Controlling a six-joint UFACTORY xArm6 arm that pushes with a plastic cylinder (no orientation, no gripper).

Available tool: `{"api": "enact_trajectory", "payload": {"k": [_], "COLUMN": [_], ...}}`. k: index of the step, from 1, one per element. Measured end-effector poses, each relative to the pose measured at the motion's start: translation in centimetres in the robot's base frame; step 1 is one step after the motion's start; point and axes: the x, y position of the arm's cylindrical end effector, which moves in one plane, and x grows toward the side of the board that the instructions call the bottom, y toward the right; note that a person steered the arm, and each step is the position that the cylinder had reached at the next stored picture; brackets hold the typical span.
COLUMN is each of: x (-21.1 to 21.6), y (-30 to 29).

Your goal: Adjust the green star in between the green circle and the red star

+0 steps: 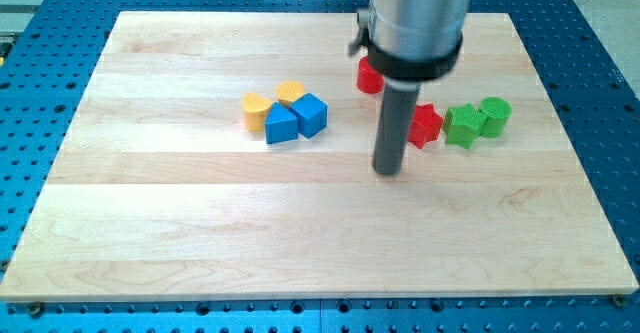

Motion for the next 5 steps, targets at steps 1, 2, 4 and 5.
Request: {"api": "enact_trajectory", "payload": {"k": [1,2,4,5], "x": [0.0,-3.3,-3.6,-2.6], "y": [6.8,9.7,8.3,5.8]}}
